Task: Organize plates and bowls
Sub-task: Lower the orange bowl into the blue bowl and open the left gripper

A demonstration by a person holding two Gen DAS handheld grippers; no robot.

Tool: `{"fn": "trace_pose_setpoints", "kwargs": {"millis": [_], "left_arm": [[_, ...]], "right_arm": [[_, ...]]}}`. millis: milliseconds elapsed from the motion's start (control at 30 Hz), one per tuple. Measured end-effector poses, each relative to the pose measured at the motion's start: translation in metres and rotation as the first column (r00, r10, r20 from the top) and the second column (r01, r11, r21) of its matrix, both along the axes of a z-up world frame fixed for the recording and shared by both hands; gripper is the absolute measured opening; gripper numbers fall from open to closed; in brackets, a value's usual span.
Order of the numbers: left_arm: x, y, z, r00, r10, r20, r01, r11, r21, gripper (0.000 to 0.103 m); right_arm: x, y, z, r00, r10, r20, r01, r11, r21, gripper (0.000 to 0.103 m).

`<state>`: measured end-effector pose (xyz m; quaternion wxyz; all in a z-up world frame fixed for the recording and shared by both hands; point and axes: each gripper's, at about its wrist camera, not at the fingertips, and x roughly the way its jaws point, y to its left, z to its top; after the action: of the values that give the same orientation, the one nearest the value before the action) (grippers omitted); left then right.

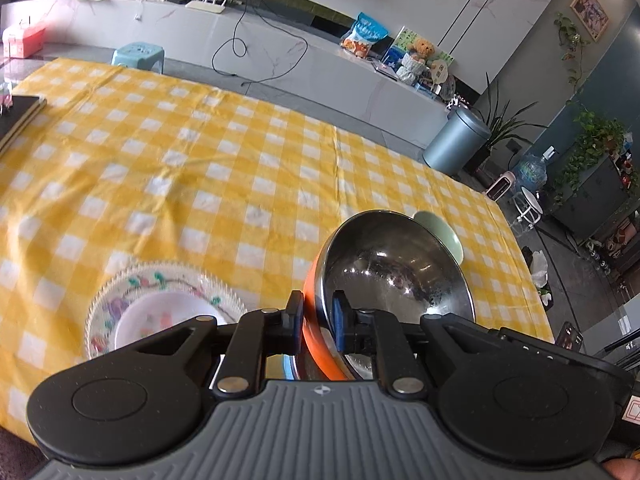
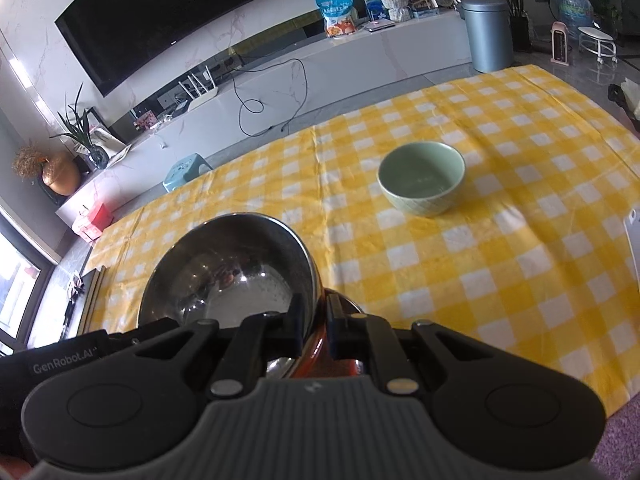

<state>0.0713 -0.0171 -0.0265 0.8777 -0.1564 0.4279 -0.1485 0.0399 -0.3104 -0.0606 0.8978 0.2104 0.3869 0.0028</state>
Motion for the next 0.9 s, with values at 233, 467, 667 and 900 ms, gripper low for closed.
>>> {"fn": "trace_pose_setpoints", "kwargs": {"millis": [233, 467, 667, 900], "left_arm": [[-0.013, -0.005, -0.01, 0.999, -0.023, -0.04, 0.023, 1.0, -0.005, 0.017], [-0.017, -0.006, -0.017, 0.998, -0.025, -0.059, 0.025, 1.0, 0.008, 0.017], [-0.016, -0.009, -0.023, 0.997, -0.034, -0.07, 0.035, 0.999, 0.01, 0.018], [-0.012, -0.01, -0.027, 0.996, -0.041, -0.079, 0.043, 0.999, 0.013, 0.018]], "right_arm": [[-0.014, -0.006, -0.001, 1.0, -0.015, -0.005, 0.015, 1.0, -0.024, 0.007], [-0.018, -0.005, -0.011, 0.999, -0.017, -0.028, 0.016, 0.999, -0.031, 0.007], [-0.016, -0.003, -0.014, 0.999, -0.018, -0.033, 0.016, 0.998, -0.054, 0.007], [-0.012, -0.005, -0.02, 0.999, -0.025, -0.048, 0.022, 0.998, -0.06, 0.006]]}}
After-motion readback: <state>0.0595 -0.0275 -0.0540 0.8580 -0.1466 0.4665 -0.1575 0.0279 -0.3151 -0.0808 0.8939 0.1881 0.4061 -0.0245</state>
